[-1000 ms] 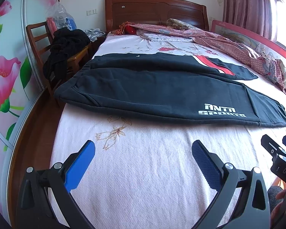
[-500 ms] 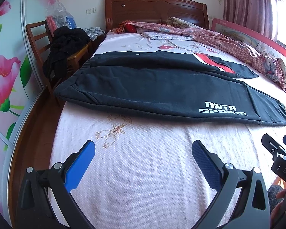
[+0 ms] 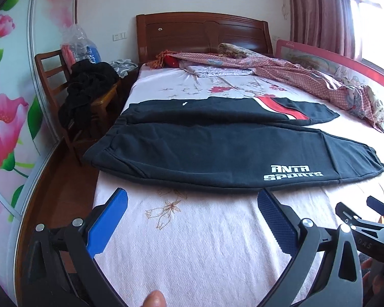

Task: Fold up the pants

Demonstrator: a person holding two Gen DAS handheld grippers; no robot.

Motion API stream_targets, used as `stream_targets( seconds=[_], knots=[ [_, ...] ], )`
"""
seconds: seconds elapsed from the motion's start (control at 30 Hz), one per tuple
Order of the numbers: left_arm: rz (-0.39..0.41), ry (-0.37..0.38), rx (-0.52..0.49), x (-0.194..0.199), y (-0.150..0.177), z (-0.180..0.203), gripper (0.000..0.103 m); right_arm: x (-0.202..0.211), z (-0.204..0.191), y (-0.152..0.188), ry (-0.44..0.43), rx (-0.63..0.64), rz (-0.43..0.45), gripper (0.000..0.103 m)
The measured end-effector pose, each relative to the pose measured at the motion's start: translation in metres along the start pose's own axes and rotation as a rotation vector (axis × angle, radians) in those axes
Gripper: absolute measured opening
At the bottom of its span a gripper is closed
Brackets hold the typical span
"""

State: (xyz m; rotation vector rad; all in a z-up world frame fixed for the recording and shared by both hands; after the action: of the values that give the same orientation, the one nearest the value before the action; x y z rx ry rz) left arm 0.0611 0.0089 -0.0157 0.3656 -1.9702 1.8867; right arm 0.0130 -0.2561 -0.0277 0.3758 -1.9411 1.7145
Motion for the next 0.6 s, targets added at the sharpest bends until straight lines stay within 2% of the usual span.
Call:
stream_targets(
  seconds=[0.07, 0.13, 0.17, 0.27, 0.37, 0.43, 0.5, 0.6],
  knots=[
    [-0.095, 0.153, 0.080, -0.009, 0.004, 0.000, 0.101, 0.000, 0.000, 0.000, -0.001, 0.001, -0.001, 0.100],
    [-0.181, 0.310, 0.263, -0.020, 0.008, -0.005, 0.101, -0.001, -0.001, 0.001, -0.005, -0.005, -0.003, 0.100],
    [-0.221, 0.358, 0.379, -0.028, 0.010, -0.012, 0.101, -0.001, -0.001, 0.002, -0.004, -0.005, -0.005, 0.100],
    [-0.361, 0.440, 0.725, -0.057, 0.022, -0.031, 0.101, -0.003, -0.002, 0.004, -0.001, 0.003, -0.018, 0.100],
    [-0.403, 0.463, 0.971, -0.091, 0.031, -0.042, 0.101, -0.003, -0.002, 0.004, 0.003, 0.010, -0.022, 0.100],
    [-0.392, 0.462, 1.078, -0.110, 0.036, -0.046, 0.101, -0.004, -0.002, 0.005, 0.007, 0.013, -0.029, 0.100],
    [-0.371, 0.464, 1.157, -0.125, 0.040, -0.048, 0.101, -0.004, -0.002, 0.005, 0.006, 0.011, -0.032, 0.100],
    [-0.374, 0.409, 1.221, -0.140, 0.054, -0.053, 0.101, -0.006, -0.001, 0.005, 0.006, 0.002, -0.023, 0.100]
  ],
)
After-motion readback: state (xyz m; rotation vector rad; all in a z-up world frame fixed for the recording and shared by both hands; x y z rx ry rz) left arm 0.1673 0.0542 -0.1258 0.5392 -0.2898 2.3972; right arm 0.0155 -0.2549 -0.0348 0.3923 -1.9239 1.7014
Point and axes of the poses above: each gripper's, at about its wrist camera, not at the fingertips, and x roughly against the way its jaws point, z to its right, y to its underside, the point moved 8 cm from there along -x, roughly the way its jaws point, and after that the axes turned 11 degrees about z, right-handed, at the moved point
